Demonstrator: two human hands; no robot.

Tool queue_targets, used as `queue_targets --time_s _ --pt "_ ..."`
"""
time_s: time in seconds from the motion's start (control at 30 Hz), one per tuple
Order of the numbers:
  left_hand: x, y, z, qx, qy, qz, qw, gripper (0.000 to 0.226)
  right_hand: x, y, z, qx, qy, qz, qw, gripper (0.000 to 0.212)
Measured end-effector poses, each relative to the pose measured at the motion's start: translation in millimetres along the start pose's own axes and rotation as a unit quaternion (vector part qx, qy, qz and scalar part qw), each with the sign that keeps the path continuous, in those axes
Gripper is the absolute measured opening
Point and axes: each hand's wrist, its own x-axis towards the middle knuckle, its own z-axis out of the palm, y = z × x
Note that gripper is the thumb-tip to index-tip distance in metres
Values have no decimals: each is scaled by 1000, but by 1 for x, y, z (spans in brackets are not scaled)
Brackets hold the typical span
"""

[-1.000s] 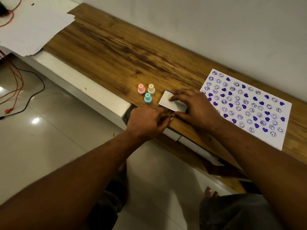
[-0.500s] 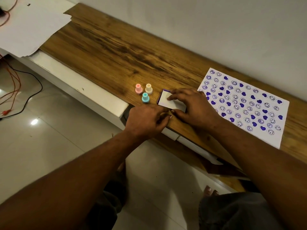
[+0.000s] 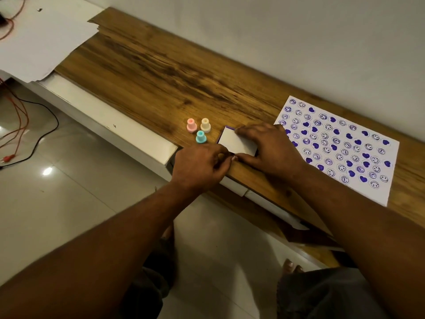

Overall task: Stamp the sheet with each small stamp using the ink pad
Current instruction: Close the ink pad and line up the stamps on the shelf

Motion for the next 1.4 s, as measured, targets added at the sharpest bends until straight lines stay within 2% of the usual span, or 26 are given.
queue_targets --time_s 0.13,0.3,0.6,0.73,0.97,1.3,1.4 --pt "3 0 0 13 18 -52 998 37 -2 3 -5 22 -17 -24 999 65" --pt "4 5 5 53 -22 -77 995 63 -5 14 -13 37 -31 -51 998 61" --pt "2 10 11 49 -8 -83 995 68 -6 15 -12 51 -15 -84 995 62" --pt "3 10 10 45 -9 -83 996 66 -6 16 -11 45 -7 -96 994 54" --pt "4 13 6 44 -30 -117 992 47 -6 12 -7 38 -10 -73 997 52" --pt "5 16 -2 34 -62 -129 989 50 -1 7 -11 78 -24 -52 995 44" --pt "4 15 -3 28 -55 -122 991 50 -4 10 -18 62 44 -14 997 55"
